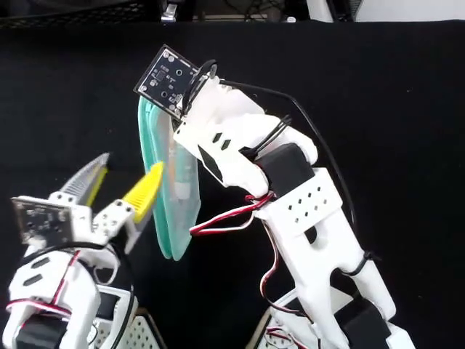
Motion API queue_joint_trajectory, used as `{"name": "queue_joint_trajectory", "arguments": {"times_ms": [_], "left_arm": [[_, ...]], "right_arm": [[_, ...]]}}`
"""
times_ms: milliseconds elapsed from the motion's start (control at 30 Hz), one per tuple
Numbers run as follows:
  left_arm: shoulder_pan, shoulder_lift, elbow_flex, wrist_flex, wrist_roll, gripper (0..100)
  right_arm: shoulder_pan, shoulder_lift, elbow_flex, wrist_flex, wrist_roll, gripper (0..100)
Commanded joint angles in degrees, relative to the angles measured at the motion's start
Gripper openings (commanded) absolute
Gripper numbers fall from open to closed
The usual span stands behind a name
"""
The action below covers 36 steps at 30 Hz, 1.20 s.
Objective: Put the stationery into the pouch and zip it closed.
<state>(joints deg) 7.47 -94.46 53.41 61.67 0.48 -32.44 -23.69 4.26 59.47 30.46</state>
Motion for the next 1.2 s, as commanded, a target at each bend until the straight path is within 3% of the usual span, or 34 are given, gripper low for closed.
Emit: {"name": "queue_joint_trajectory", "arguments": {"times_ms": [0, 200, 367, 567, 967, 1033, 1167], "left_arm": [[3.47, 0.0, 3.12, -4.75, -0.18, 29], [3.47, 0.0, 8.13, -9.41, -0.18, 29], [-0.4, 0.62, 10.51, -14.15, 0.0, 29], [0.66, 11.43, 9.71, -19.52, 0.0, 29], [1.1, 17.23, -0.4, -13.45, 0.0, 29], [1.27, 17.23, -0.4, -13.36, 0.0, 25], [1.1, 16.26, -1.8, -10.37, -1.41, 2]], "right_arm": [[0.26, -2.33, -1.98, -0.18, 0.0, 1.2], [0.26, -2.33, -1.98, 0.35, 0.0, 1.2], [0.09, -2.42, -2.07, 1.58, 0.0, 1.2], [-4.31, -2.59, -2.15, 4.04, 0.0, 1.2], [-4.4, -17.63, 8.13, 3.52, 0.44, 1.2], [-4.48, -19.65, 10.77, 3.43, 0.44, 1.2], [-4.31, -22.02, 14.55, 3.43, 0.44, 1.3]]}}
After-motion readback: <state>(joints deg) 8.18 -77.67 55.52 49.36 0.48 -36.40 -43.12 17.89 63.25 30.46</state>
